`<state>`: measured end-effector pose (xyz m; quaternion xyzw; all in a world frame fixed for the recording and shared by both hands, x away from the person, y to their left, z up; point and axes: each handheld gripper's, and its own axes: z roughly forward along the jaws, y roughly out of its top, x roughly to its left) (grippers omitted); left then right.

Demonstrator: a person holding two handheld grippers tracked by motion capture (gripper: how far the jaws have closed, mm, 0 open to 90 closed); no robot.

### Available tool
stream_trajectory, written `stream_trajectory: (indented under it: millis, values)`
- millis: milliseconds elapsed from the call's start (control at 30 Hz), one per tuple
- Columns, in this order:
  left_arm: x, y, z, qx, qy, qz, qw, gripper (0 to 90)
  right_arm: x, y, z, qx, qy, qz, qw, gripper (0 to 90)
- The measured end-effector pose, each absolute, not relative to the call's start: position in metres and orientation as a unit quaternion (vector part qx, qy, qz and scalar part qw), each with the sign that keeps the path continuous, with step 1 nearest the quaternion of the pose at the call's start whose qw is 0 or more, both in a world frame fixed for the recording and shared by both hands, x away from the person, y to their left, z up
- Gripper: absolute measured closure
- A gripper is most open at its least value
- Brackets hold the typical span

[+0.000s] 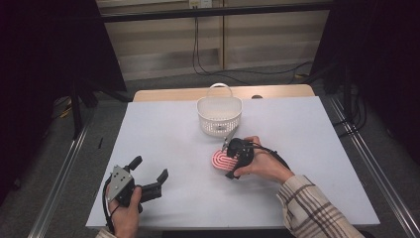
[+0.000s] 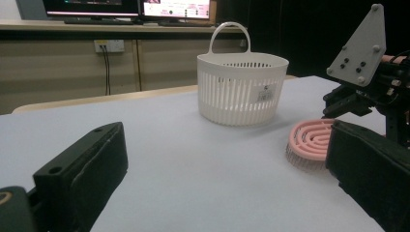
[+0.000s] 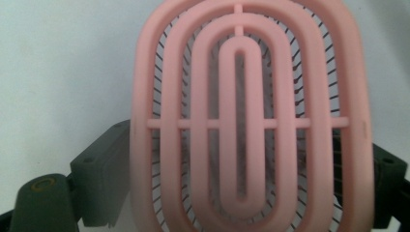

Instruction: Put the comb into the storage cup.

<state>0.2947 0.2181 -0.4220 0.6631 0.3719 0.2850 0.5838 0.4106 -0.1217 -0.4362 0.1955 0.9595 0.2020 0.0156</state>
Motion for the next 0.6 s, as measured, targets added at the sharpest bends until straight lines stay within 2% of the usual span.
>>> stream_trajectory:
  millis: [133, 233, 600]
  values:
    - [0.2947, 0.2180, -0.4220, 0.663, 0.372, 0.286, 0.584, 1.5, 0.4096, -0.1215, -0.4367, 0.198, 0.959, 0.201, 0.016, 13.9]
    - [0.2947, 0.2179, -0.4220, 0.662, 0.372, 0.285, 0.585, 1.5, 0.4098, -0.1219, -0.4354, 0.197, 0.960, 0.200, 0.021, 19.4]
    - [0.2947, 0.2181, -0.4220, 0.662, 0.372, 0.284, 0.586, 1.5, 0.4090, -0.1195, -0.4332, 0.190, 0.963, 0.189, 0.030, 20.1]
